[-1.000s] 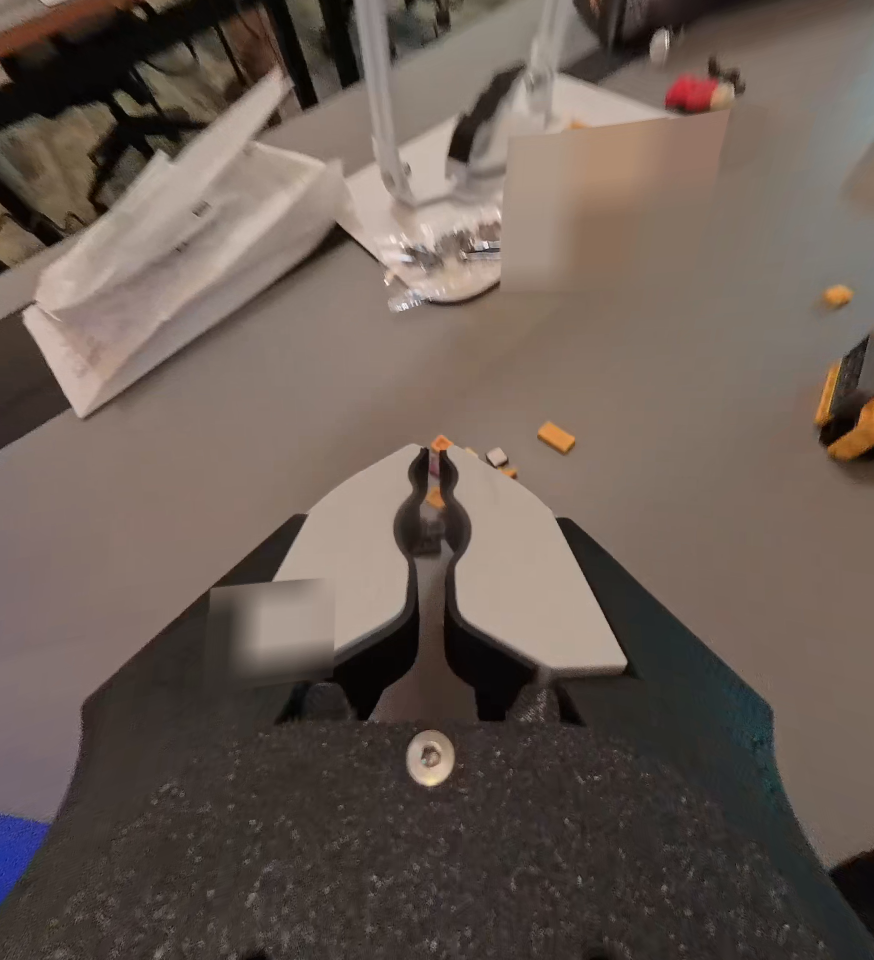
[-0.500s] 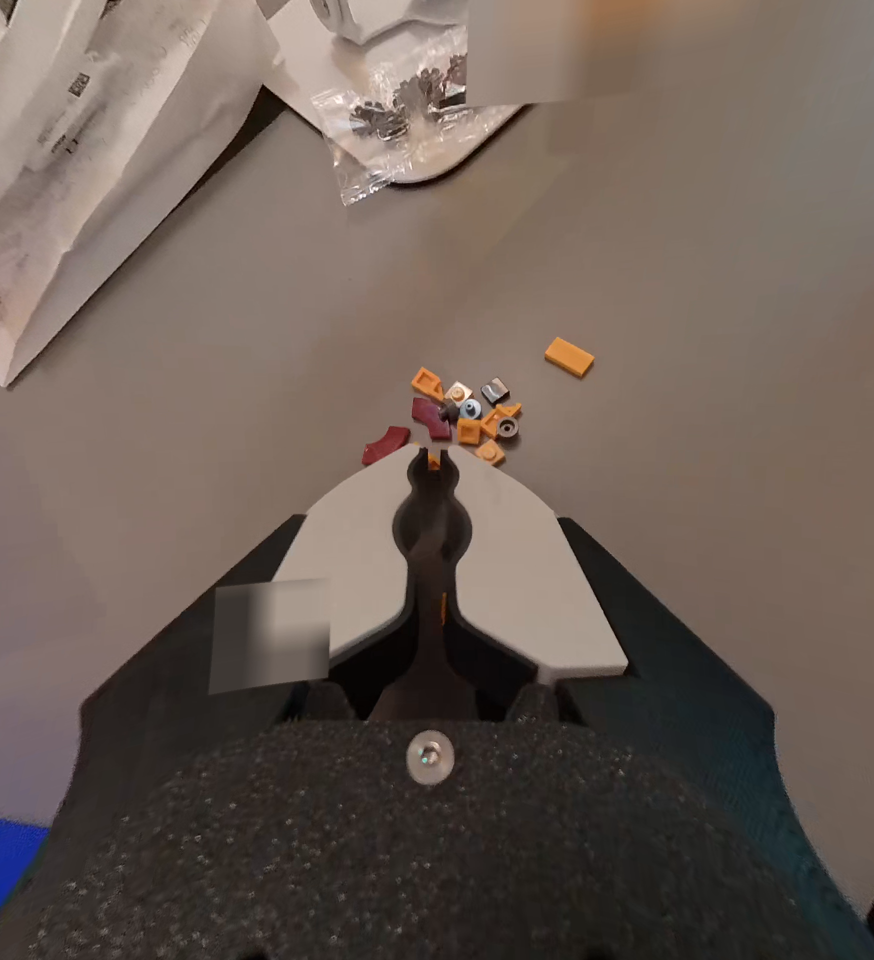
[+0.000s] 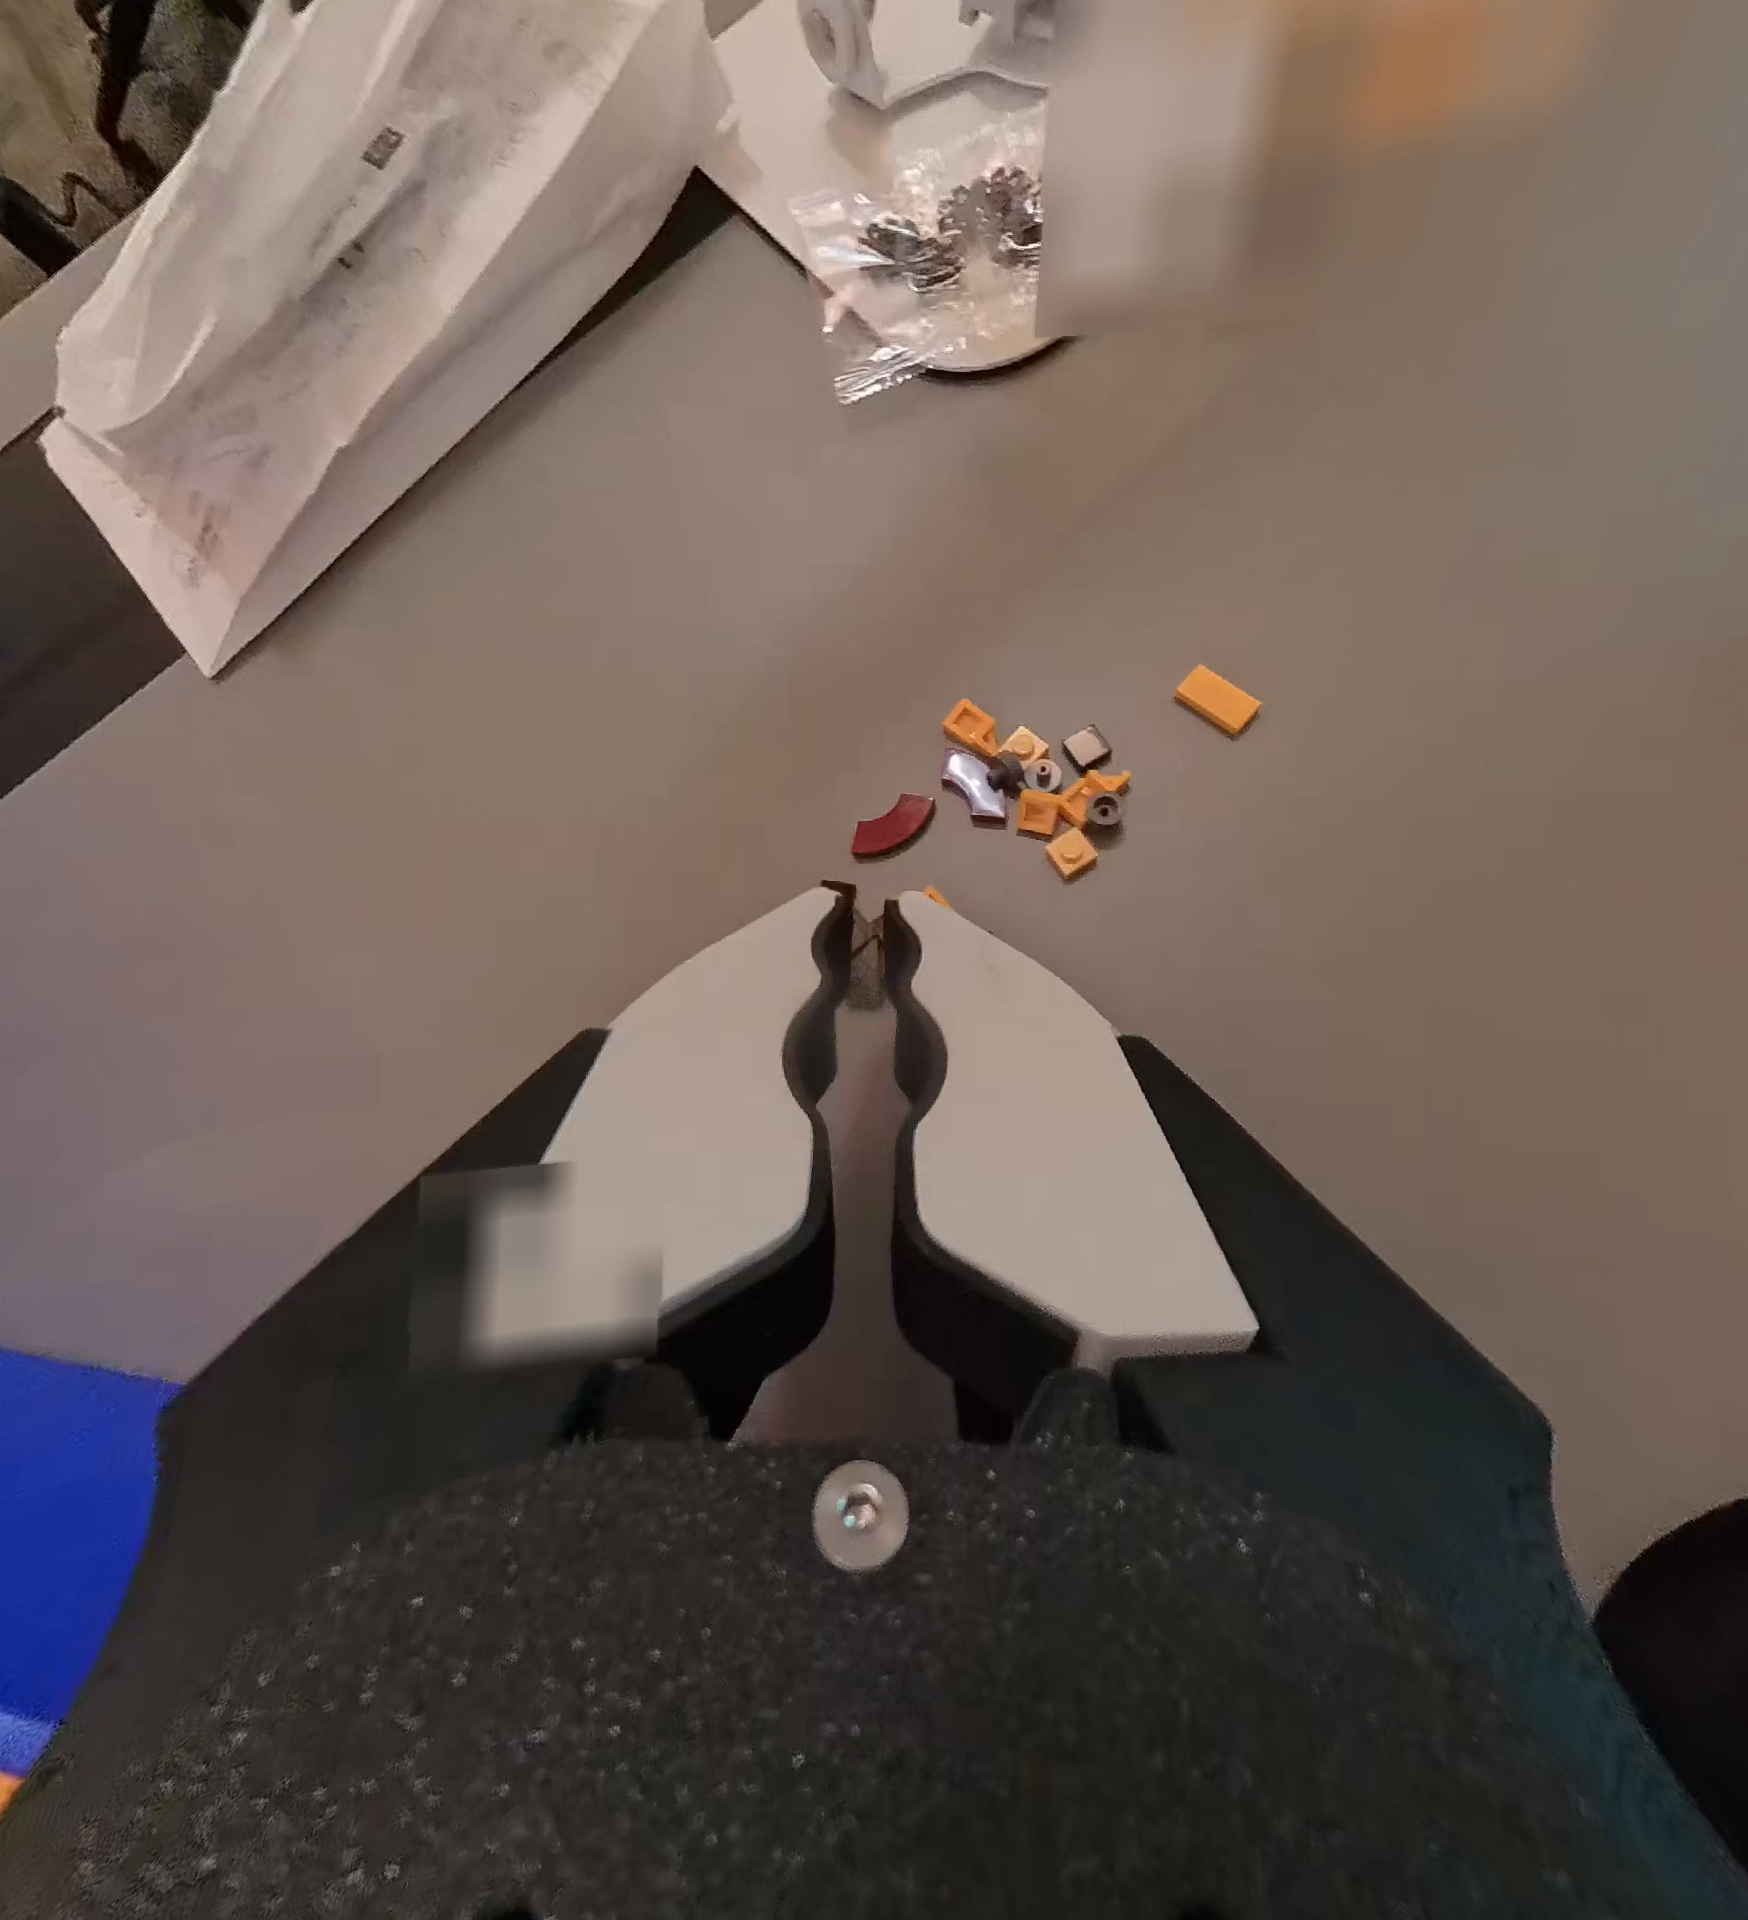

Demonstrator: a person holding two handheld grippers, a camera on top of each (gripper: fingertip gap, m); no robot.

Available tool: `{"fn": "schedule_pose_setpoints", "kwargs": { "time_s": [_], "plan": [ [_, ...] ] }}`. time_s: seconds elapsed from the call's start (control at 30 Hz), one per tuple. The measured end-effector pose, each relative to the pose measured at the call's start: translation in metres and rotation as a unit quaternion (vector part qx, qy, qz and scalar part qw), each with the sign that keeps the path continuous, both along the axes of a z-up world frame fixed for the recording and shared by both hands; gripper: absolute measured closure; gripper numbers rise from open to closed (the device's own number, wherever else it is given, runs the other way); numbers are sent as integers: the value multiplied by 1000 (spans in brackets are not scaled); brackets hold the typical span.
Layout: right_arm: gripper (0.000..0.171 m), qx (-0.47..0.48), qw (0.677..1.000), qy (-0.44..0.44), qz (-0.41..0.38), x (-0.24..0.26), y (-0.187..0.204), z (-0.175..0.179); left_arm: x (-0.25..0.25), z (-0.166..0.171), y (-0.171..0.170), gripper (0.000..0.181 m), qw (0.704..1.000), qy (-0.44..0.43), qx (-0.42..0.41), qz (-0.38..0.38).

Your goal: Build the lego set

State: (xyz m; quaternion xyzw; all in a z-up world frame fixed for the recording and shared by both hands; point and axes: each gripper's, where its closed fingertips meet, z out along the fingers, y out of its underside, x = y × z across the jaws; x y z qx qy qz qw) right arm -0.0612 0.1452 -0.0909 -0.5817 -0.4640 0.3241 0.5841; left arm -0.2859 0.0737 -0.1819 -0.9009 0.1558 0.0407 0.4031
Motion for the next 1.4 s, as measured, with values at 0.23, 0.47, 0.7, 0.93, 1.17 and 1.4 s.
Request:
{"fn": "schedule_pose_setpoints", "kwargs": {
  "time_s": [0.23,0.47,0.7,0.93,1.17,1.4],
  "plan": [
    [171,-6,1000,-2,5,-1,-1,-2,-2,-14,9,174,1000,3,3,21],
    [171,-8,1000,-5,7,-1,-2,-3,10,-27,2,168,999,6,-38,-22],
    [171,-11,1000,-9,10,-2,-2,-5,14,-28,-4,164,997,3,-56,-45],
    [171,-15,1000,-10,12,-2,-3,-5,12,-28,-1,168,998,-20,-48,-32],
    [171,-16,1000,-10,14,-3,-3,-5,12,-25,6,169,998,-43,-25,-30],
    [171,-18,1000,-12,15,-4,-4,-6,16,-29,8,168,998,-43,-30,-40]
  ]
}}
